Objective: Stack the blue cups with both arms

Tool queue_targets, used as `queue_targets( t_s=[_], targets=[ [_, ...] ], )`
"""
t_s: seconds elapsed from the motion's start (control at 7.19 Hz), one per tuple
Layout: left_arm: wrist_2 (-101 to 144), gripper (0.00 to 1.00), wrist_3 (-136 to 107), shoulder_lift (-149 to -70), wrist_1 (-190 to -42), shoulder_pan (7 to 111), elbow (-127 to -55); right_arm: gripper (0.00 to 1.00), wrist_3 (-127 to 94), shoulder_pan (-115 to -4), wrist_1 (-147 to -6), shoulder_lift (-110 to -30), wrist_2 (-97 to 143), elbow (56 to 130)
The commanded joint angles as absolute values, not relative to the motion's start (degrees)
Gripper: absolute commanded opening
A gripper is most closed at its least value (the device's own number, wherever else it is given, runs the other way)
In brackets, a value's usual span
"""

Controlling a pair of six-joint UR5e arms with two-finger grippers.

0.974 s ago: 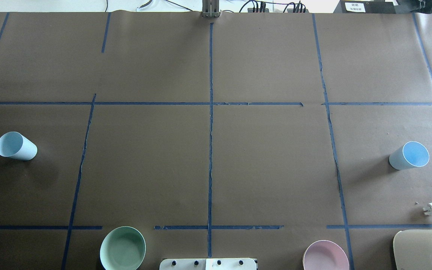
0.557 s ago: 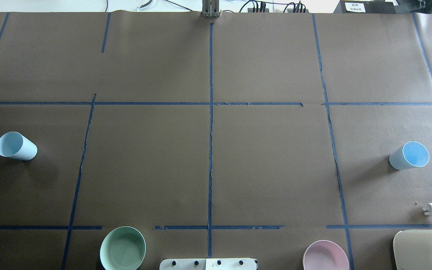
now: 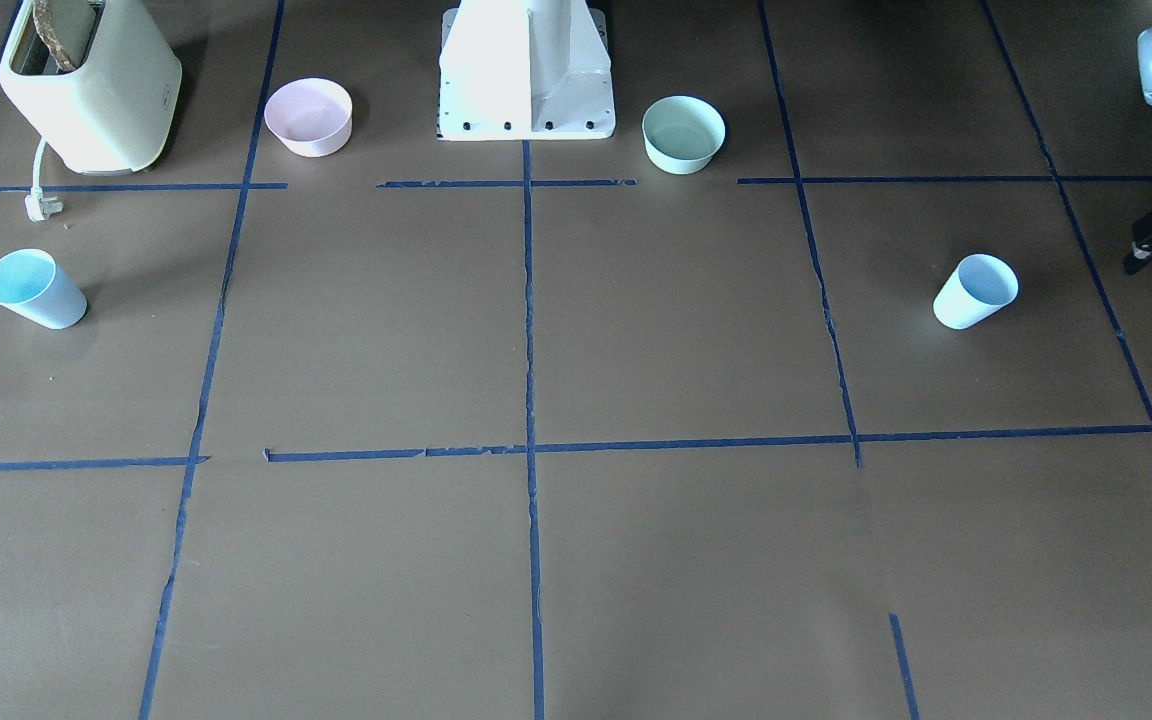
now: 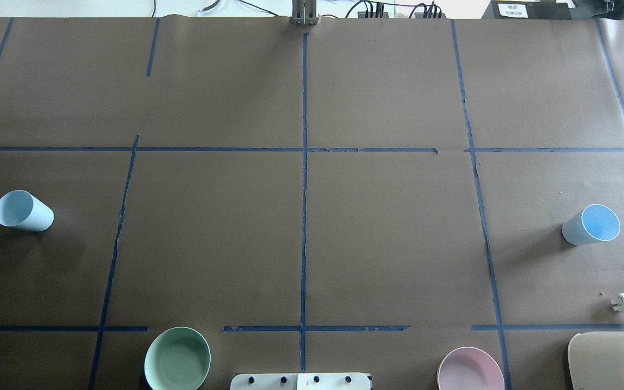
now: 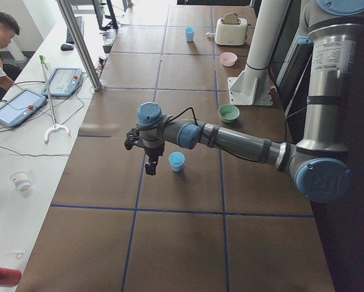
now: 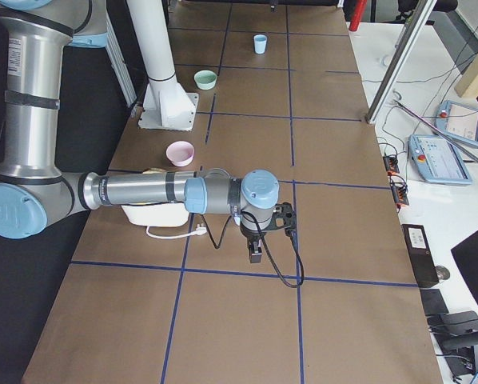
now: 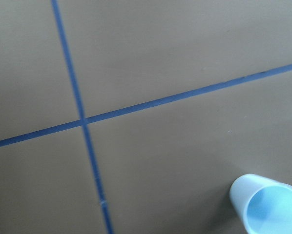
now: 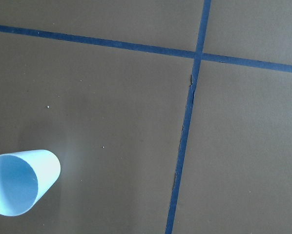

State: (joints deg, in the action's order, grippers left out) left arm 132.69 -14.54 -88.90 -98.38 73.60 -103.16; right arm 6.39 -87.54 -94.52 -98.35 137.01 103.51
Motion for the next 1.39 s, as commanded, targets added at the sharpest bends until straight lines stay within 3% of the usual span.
queue_targets(
  t_s=[0.0,0.56,0.7,0.83,0.97,1.11,1.25],
  targets=[
    [129.82,1.0,-30.89,-83.61,-115.52,64.98,-101.27,1.0,6.42,-87.54,-94.48,-98.35,137.02,103.45],
    [129.81,1.0,-36.12,-83.58,-116.89,58.37,-98.44,1.0,6.42,-87.54,-94.48,-98.35,137.02,103.45],
    [129.81,0.86,-36.3,-83.76,-117.24,58.01,-97.83,1.0,6.42,-87.54,-94.48,-98.44,137.02,103.45],
    [129.81,0.52,-37.78,-83.85,-117.25,57.92,-97.56,1.0,6.42,-87.54,-94.48,-98.35,137.02,103.45],
    [129.9,0.26,-38.58,-84.11,-117.33,57.83,-97.56,1.0,6.42,-87.54,-94.48,-98.35,137.02,103.45],
    [129.99,0.12,-38.67,-84.2,-117.33,57.83,-97.56,1.0,6.42,-87.54,-94.48,-98.44,137.02,103.45],
    [130.25,0.04,-38.85,-84.81,-117.33,57.83,-98.08,1.0,6.42,-87.54,-94.48,-98.35,137.02,103.45]
  ],
)
